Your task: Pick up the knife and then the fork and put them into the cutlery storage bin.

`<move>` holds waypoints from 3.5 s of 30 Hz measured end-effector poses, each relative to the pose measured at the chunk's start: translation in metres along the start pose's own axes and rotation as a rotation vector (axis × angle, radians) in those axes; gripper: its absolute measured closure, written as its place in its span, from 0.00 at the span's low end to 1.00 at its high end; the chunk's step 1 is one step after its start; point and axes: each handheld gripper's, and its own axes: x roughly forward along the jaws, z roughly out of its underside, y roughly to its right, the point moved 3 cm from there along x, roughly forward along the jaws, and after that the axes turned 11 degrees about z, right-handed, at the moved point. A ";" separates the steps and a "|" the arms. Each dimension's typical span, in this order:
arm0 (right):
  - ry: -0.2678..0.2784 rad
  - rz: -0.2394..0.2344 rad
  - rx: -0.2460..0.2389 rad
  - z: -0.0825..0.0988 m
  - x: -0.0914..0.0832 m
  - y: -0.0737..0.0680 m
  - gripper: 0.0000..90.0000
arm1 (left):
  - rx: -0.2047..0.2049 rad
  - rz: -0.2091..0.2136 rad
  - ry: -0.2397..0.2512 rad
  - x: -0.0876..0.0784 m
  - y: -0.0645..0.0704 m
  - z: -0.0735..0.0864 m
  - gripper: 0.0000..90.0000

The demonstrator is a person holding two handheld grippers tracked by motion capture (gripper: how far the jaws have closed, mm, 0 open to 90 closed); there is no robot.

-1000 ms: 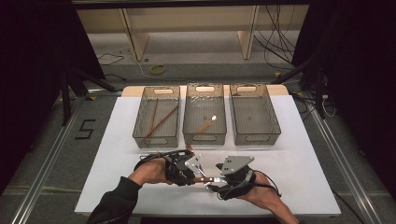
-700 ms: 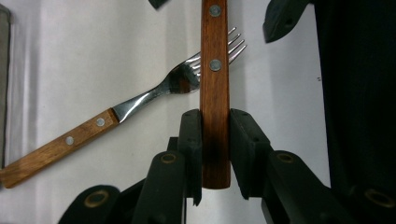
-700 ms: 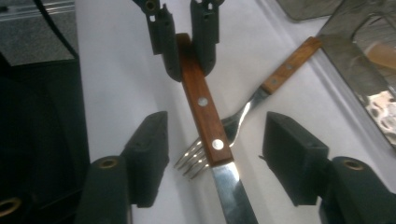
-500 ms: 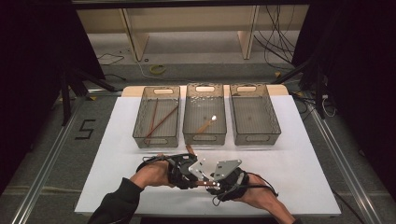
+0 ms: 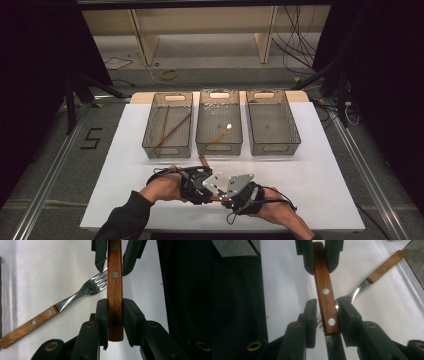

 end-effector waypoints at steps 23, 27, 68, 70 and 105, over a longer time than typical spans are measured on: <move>0.014 0.003 0.016 0.007 -0.009 0.010 0.86 | -0.134 -0.110 0.192 -0.019 -0.012 0.002 0.45; 0.009 0.033 0.033 0.011 -0.011 0.016 0.86 | -0.197 -0.167 0.247 -0.025 -0.019 0.006 0.36; 0.094 0.328 0.450 0.013 -0.076 0.168 0.86 | -0.593 -0.376 0.716 -0.025 -0.012 0.105 0.22; 0.093 0.338 0.466 0.012 -0.075 0.175 0.86 | -0.592 -0.382 0.731 -0.025 -0.011 0.106 0.22; -0.025 0.437 0.640 0.019 -0.030 0.253 0.86 | -0.589 -0.430 0.757 -0.020 0.001 0.118 0.22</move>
